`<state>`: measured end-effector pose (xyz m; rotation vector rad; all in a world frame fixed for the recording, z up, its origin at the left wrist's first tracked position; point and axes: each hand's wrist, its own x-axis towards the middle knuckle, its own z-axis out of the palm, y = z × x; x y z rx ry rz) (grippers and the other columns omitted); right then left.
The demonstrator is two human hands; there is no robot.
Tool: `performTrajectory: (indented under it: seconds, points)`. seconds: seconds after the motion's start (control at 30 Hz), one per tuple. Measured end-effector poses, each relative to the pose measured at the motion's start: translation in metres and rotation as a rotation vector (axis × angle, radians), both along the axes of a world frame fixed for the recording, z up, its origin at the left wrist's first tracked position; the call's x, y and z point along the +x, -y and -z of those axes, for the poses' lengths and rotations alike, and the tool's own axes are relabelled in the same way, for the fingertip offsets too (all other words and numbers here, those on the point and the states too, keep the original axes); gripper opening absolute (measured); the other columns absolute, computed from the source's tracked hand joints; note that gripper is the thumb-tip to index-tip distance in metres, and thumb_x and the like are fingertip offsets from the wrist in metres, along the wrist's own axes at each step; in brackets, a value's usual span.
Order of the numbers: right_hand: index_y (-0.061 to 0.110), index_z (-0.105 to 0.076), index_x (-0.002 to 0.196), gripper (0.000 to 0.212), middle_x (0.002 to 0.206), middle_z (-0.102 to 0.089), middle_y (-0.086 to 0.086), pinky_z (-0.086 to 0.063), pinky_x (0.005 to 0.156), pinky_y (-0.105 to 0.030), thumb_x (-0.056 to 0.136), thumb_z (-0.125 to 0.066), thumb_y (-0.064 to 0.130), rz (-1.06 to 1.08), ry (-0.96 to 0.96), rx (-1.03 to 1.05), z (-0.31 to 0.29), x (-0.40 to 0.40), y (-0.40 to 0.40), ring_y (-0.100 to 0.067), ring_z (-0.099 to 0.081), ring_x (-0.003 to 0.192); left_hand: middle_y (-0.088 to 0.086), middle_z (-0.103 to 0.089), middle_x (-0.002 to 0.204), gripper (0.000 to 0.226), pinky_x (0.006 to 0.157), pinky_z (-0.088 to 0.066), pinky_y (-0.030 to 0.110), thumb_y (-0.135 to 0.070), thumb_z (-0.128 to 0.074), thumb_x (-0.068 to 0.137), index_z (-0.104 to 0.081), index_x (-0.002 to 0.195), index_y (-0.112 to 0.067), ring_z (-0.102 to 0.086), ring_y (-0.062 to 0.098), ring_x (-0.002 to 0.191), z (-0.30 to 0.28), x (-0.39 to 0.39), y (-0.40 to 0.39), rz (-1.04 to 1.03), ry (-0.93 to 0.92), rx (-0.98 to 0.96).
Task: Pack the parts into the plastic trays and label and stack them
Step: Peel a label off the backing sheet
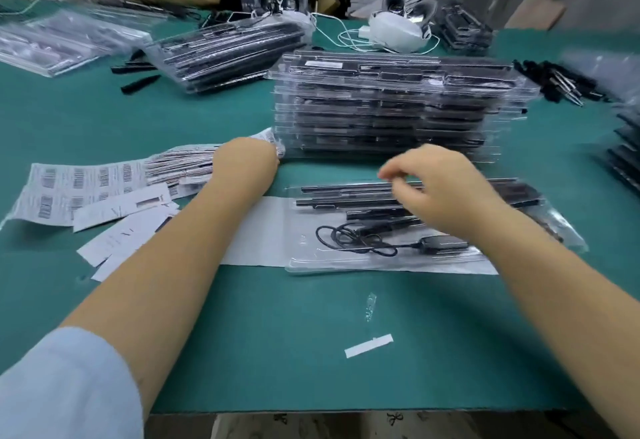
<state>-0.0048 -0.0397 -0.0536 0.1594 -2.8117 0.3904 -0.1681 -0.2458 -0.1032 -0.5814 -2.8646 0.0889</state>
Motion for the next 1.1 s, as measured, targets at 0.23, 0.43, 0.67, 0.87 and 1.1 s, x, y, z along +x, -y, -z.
performTrajectory:
  seconds: [0.23,0.43,0.67,0.87,1.1]
  points:
    - [0.025,-0.07,0.109,0.026,0.105,-0.069,0.006,-0.044,0.086,-0.021,0.089,-0.056,0.016,-0.064,0.163,-0.265,0.001,-0.088,0.063,-0.01,-0.06,0.096,0.013,-0.068,0.092,0.02,0.068,-0.043,0.034,-0.009,-0.06,0.081,-0.07,0.097,-0.014,-0.059,0.035,0.087,-0.007,0.015,0.027,0.235,0.018,0.183]
    - [0.028,-0.06,0.127,0.037,0.118,-0.063,0.009,-0.036,0.075,-0.015,0.09,-0.061,0.021,-0.169,0.38,-0.202,0.018,-0.122,0.064,0.002,-0.051,0.081,0.014,-0.062,0.061,0.014,0.045,-0.047,0.038,0.004,-0.058,0.075,-0.064,0.063,0.0,-0.057,0.032,0.054,-0.004,0.035,0.048,0.606,-0.44,0.428]
    - [0.03,-0.066,0.118,0.032,0.099,-0.063,0.019,-0.035,0.061,0.002,0.093,-0.055,0.012,-0.248,0.359,-0.434,0.027,-0.124,0.063,0.018,-0.051,0.064,0.009,-0.068,0.09,0.018,0.072,-0.045,0.038,-0.027,-0.063,0.086,-0.072,0.096,-0.014,-0.056,0.034,0.091,-0.002,0.028,0.048,0.144,-0.153,0.306]
    - [0.031,-0.065,0.119,0.03,0.084,-0.053,0.017,-0.038,0.07,-0.015,0.09,-0.062,0.024,-0.347,0.387,-0.2,0.022,-0.125,0.072,0.001,-0.049,0.072,0.009,-0.068,0.093,0.024,0.069,-0.045,0.036,-0.025,-0.054,0.09,-0.073,0.102,-0.019,-0.058,0.032,0.092,0.003,0.027,0.047,0.153,-0.125,0.333]
    - [0.025,-0.073,0.107,0.024,0.102,-0.069,0.001,-0.045,0.078,-0.041,0.084,-0.07,0.027,-0.423,-0.035,-0.071,0.031,-0.119,0.081,-0.028,-0.053,0.092,0.001,-0.038,0.053,0.041,0.055,-0.021,0.034,-0.027,-0.059,0.089,-0.045,0.051,-0.018,-0.038,0.03,0.062,0.004,0.027,0.048,0.178,-0.048,0.471]
